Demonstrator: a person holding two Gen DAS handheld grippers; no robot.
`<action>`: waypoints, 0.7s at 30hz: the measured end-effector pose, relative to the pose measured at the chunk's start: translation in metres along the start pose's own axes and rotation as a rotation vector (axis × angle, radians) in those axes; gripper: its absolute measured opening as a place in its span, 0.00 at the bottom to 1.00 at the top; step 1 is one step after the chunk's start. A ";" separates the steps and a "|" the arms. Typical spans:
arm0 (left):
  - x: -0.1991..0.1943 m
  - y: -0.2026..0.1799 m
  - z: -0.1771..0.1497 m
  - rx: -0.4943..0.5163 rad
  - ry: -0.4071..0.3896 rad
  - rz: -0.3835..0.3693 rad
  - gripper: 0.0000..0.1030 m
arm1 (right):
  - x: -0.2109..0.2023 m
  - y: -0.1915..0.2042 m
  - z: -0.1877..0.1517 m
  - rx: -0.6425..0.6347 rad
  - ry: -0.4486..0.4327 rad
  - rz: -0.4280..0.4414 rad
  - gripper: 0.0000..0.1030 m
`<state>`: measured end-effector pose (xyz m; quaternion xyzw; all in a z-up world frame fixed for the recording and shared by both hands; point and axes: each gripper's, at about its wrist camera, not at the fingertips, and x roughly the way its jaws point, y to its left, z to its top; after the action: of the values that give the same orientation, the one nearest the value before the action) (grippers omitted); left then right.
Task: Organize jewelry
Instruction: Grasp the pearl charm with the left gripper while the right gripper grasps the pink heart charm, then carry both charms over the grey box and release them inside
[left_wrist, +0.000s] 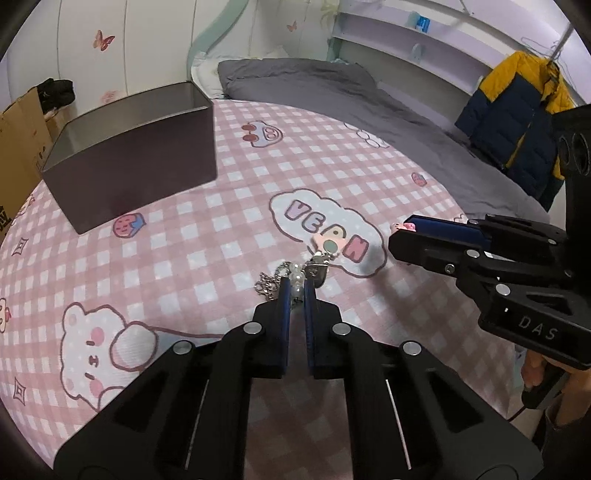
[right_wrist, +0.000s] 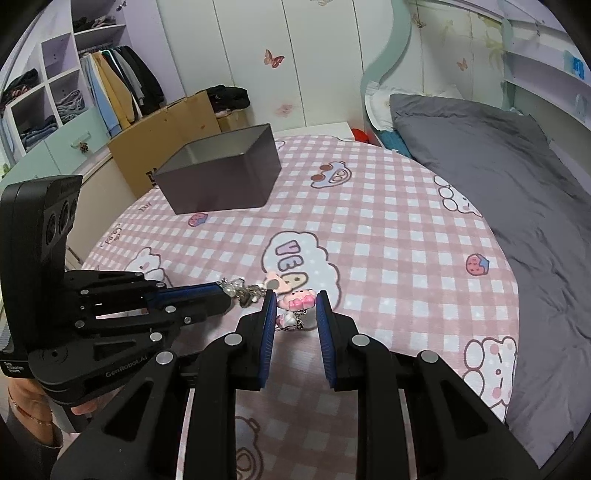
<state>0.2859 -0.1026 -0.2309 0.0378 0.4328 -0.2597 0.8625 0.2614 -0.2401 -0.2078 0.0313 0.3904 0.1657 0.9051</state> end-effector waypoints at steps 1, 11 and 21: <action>-0.003 0.002 0.000 -0.007 -0.010 0.006 0.07 | 0.000 0.001 0.001 -0.001 -0.002 0.002 0.19; -0.046 0.034 0.013 -0.088 -0.090 -0.066 0.07 | -0.009 0.019 0.017 -0.013 -0.038 0.038 0.19; -0.098 0.070 0.051 -0.114 -0.225 -0.148 0.07 | -0.001 0.048 0.063 -0.058 -0.097 0.098 0.19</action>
<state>0.3090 -0.0163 -0.1353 -0.0726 0.3488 -0.3003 0.8848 0.2927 -0.1903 -0.1548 0.0322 0.3393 0.2191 0.9143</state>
